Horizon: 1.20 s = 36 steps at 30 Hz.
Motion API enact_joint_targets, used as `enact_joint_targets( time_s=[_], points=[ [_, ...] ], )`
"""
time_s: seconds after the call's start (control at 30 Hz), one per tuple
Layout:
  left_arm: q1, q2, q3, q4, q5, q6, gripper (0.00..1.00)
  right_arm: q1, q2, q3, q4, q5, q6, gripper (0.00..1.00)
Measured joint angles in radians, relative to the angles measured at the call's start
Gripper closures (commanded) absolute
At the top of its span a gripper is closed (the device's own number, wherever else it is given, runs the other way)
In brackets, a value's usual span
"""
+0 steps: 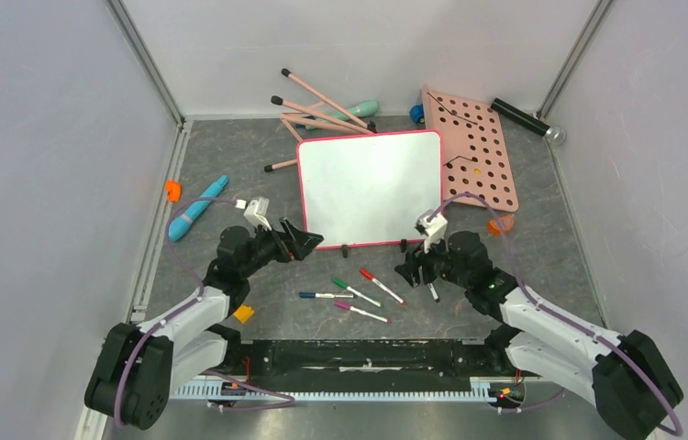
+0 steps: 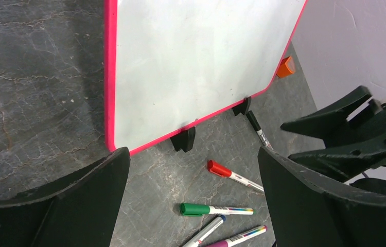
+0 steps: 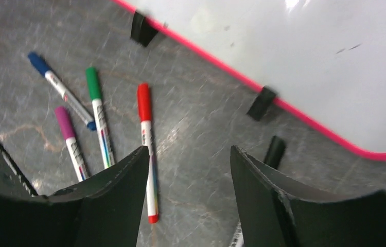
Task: Write a sentence on the whiteboard
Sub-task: Pick up the whiteboard marker at the center of the board.
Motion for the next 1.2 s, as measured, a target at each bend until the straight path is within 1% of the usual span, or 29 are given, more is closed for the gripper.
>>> enact_joint_targets(
  time_s=[0.1, 0.23, 0.33, 0.47, 0.53, 0.6, 0.73, 0.87, 0.93, 1.1, 1.2],
  points=[
    [0.0, -0.009, -0.01, 0.012, 0.006, 0.0, 0.0, 0.08, 0.054, 0.013, -0.043, 0.018, -0.024, 0.41],
    [0.0, -0.026, -0.013, 0.013, 0.005, 0.0, 0.0, 0.218, 0.105, 0.05, -0.121, 0.071, -0.049, 0.41],
    [0.0, -0.029, -0.013, 0.013, 0.005, 0.0, 0.0, 0.338, 0.125, 0.099, -0.18, 0.133, -0.067, 0.43],
    [0.0, -0.029, -0.013, 0.013, 0.005, 0.0, 0.0, 0.451, 0.153, 0.157, -0.238, 0.225, -0.076, 0.44],
    [0.0, -0.029, -0.013, 0.013, 0.005, 0.0, 0.0, 0.484, 0.171, 0.175, -0.264, 0.269, -0.069, 0.44],
    [0.0, -0.03, -0.013, 0.013, 0.005, 0.0, 0.0, 0.518, 0.198, 0.193, -0.286, 0.314, -0.055, 0.47],
    [0.0, -0.053, -0.019, 0.013, 0.003, 0.0, 0.0, 0.568, 0.268, 0.239, -0.314, 0.363, -0.038, 0.48],
    [0.0, -0.09, -0.024, 0.01, -0.013, 0.0, 0.0, 0.609, 0.394, 0.349, -0.33, 0.39, -0.036, 0.59],
    [0.0, -0.112, -0.025, 0.0, -0.03, 0.0, 0.0, 0.62, 0.462, 0.415, -0.329, 0.393, -0.039, 0.61],
    [-0.001, -0.19, -0.029, -0.067, -0.114, 0.0, 0.0, 0.623, 0.603, 0.545, -0.325, 0.391, -0.05, 0.6],
    [-0.004, -0.246, -0.029, -0.153, -0.229, 0.0, 0.0, 0.624, 0.66, 0.584, -0.329, 0.385, -0.06, 0.6]
  ],
)
